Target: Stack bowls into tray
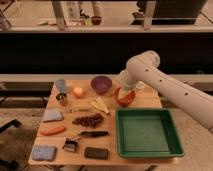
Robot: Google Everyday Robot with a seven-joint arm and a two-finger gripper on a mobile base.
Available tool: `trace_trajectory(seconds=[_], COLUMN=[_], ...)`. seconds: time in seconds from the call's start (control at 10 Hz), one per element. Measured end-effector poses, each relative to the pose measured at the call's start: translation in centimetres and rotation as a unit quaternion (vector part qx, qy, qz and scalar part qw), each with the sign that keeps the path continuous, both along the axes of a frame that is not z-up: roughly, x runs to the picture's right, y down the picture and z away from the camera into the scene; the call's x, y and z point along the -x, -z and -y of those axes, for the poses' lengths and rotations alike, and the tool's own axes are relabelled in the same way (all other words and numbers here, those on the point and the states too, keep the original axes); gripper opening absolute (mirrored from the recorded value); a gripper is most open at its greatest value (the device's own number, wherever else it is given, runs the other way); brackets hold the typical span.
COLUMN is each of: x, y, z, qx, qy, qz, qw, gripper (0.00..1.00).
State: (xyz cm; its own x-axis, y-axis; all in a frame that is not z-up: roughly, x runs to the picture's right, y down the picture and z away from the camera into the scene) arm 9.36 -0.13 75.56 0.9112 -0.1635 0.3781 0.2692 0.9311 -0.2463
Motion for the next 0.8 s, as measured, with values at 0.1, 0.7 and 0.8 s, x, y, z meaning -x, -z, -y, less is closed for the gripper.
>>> trace_trajectory(seconds=[0.1, 0.7, 0.8], x=[-1.8, -3.7, -4.0], y=[-1.1, -7.6, -8.0], z=[-0.7, 0.7, 0.8], qx=[0.003, -0.003, -0.003], qy=[-0.011, 0.040, 0.049], qz=[0.007, 0.019, 0.018], qw=[0.9999, 0.9990, 0.9986], gripper=[0.80, 0.80, 0.80])
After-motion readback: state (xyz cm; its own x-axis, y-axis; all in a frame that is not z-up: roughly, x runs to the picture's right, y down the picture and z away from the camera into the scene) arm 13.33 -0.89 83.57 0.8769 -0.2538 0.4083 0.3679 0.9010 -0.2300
